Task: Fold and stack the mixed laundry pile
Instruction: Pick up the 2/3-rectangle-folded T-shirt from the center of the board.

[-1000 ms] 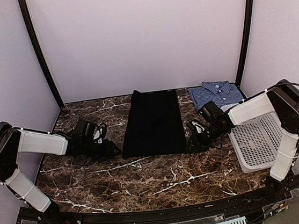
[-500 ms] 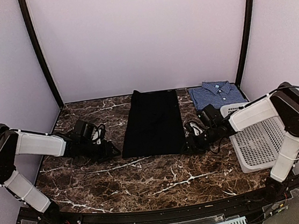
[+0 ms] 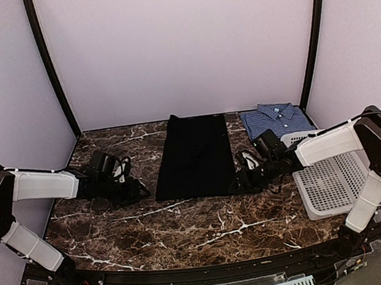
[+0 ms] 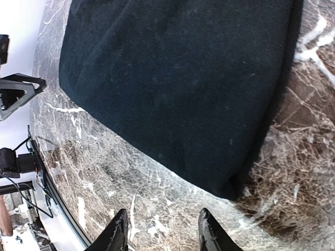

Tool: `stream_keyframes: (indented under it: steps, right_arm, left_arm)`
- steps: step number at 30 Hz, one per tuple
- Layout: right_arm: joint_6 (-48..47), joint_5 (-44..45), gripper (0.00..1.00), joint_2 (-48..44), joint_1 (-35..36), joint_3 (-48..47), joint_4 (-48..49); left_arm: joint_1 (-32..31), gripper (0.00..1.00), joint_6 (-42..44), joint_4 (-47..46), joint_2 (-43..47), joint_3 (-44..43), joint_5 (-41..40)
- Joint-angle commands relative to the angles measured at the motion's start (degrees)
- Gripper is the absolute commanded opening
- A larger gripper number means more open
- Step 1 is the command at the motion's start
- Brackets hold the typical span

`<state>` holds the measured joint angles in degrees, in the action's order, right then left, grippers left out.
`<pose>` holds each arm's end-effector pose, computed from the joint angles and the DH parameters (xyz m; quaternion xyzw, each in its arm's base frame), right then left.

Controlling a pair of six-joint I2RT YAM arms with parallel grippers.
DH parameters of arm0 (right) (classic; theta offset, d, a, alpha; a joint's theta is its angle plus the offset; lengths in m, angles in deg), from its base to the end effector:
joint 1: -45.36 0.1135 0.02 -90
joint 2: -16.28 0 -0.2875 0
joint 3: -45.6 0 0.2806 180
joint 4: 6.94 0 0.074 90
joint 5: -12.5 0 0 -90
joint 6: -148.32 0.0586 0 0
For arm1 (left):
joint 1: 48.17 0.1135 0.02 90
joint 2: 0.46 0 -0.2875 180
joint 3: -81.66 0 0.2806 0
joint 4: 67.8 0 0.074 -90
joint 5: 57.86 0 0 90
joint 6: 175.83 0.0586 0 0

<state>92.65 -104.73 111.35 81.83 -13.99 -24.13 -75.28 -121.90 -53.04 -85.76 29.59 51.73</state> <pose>0.2658 0.2298 0.1367 -0.0925 0.9192 0.3620 0.1243 0.2738 -0.1622 0.1503 -0.0111 0.9219 -0.3203 0.2177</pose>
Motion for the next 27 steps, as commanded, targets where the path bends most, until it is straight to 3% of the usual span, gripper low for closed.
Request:
stream_keyframes:
  steps: [1,12,21,27]
  right_arm:
    - [-1.36,1.7,0.42,-1.31,0.45,-1.35,-1.87]
    - [0.01,4.68,0.41,-4.18,-0.09,1.74,-4.16]
    - [-1.48,4.31,0.4,5.05,-0.76,-2.5,-2.41]
    - [-0.77,2.88,0.33,7.62,-0.75,-2.39,0.31]
  left_arm:
    - [0.56,0.51,1.14,1.55,3.38,0.48,-0.34]
    - [-0.5,0.48,1.13,-6.8,-2.17,-0.11,6.47]
    - [-1.97,0.46,1.03,-8.39,-8.82,-1.96,6.08]
    - [-2.49,0.42,1.43,-8.88,-10.78,-1.85,6.06]
